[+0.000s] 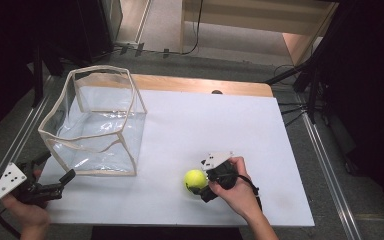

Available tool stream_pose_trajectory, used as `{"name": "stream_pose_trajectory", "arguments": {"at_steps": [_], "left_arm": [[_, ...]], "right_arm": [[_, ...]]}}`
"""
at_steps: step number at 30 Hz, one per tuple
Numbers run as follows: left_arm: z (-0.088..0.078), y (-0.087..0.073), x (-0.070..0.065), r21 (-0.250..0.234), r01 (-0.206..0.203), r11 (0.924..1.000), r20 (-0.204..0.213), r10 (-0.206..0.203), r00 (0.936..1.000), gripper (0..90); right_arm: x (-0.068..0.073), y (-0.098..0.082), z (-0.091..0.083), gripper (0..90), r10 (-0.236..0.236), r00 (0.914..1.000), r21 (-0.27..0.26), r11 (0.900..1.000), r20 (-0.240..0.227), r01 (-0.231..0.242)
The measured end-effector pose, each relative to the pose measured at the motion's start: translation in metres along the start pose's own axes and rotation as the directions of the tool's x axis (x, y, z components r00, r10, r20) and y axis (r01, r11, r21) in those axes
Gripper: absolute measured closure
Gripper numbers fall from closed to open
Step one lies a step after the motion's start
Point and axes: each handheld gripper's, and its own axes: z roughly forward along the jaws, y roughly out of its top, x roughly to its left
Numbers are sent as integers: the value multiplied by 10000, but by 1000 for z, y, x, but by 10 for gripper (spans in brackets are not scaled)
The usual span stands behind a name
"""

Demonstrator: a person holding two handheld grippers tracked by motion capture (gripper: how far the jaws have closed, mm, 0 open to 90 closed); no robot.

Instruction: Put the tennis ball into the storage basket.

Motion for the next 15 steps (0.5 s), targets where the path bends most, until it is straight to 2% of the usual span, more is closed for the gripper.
{"name": "stream_pose_trajectory", "arguments": {"at_steps": [4, 8, 15], "left_arm": [[1, 0, -1, 5, -16, 10000, 38, 15, 10000, 0], [0, 0, -1, 3, 31, 10000, 23, -31, 10000, 0], [0, 0, -1, -10, 31, 10000, 21, -31, 10000, 0]], "right_arm": [[1, 3, 2, 114, -39, 10000, 211, 9998, 58, 38], [3, 7, 8, 115, -243, 9997, 736, 9970, -97, 249], [6, 9, 18, 116, -249, 9993, 1454, 9890, -292, 289]]}}
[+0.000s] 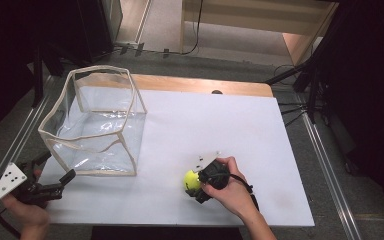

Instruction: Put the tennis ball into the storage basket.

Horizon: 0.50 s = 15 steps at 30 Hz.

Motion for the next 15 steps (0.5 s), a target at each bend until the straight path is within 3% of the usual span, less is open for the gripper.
{"name": "stream_pose_trajectory", "arguments": {"at_steps": [6, 9, 15], "left_arm": [[0, 0, 0, 14, 4, 10000, -2, -4, 10000, 0], [0, 0, 0, 8, -22, 10000, 19, 22, 10000, 0], [0, 0, 0, 10, -15, 10000, 23, 15, 10000, 0]], "right_arm": [[1, 2, 6, 130, -84, 10000, 286, 9996, 41, 83], [1, 2, 8, 198, 37, 9998, 409, 9992, 170, -44], [1, 3, 11, 204, 81, 10000, 571, 9983, -50, -78]]}}
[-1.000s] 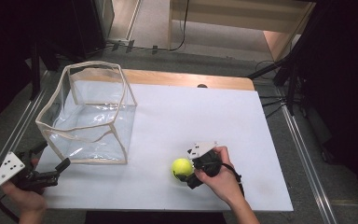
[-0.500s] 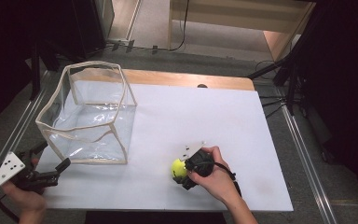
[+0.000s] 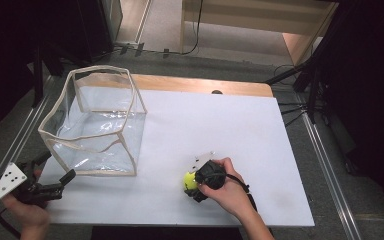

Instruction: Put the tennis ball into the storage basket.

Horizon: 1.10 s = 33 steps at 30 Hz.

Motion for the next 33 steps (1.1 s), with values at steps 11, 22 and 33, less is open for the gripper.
{"name": "stream_pose_trajectory", "arguments": {"at_steps": [11, 22, 33], "left_arm": [[-1, 0, 1, -38, 9, 10000, -13, -9, 10000, 0], [-1, 0, 1, -67, 26, 10000, 37, -25, 10000, 0], [-1, 0, 1, -71, 34, 10000, 86, -34, 10000, 0]], "right_arm": [[0, 4, 2, 235, -157, 9996, 160, 9997, -219, 161], [-2, 16, 3, 235, -194, 9996, 38, 9998, -207, 195], [-6, 37, 4, 235, -178, 9996, -251, 9995, -219, 172]]}}
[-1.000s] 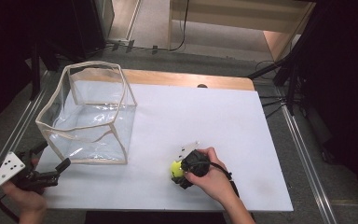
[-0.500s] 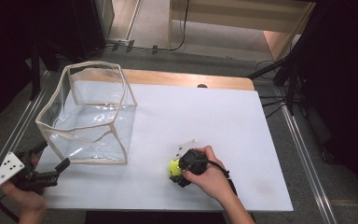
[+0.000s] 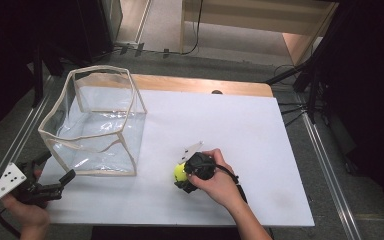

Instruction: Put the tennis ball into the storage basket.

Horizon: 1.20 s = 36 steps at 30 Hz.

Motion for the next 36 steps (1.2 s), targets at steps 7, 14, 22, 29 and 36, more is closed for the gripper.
{"name": "stream_pose_trajectory", "arguments": {"at_steps": [7, 14, 22, 29, 36], "left_arm": [[0, 0, 0, 27, -1, 10000, 21, 1, 10000, 0], [-1, 0, 0, 22, 0, 10000, 35, 0, 10000, 0], [-1, 0, 0, -36, 94, 9999, 115, -93, 9999, 0], [-1, 0, 1, -53, 132, 9999, 167, -131, 9998, 0], [-2, -1, 2, -53, 201, 9998, 180, -200, 9996, 0]], "right_arm": [[-5, 15, 0, 235, -49, 10000, -242, 9997, 3, 49], [-9, 29, 2, 235, 22, 9999, -472, 9989, -120, -28], [-11, 47, 3, 235, -18, 9999, -620, 9981, -170, 7], [-16, 58, 1, 235, -9, 9997, -821, 9966, -262, -13], [-21, 66, -3, 236, 209, 9984, -1020, 9944, -521, -261]]}}
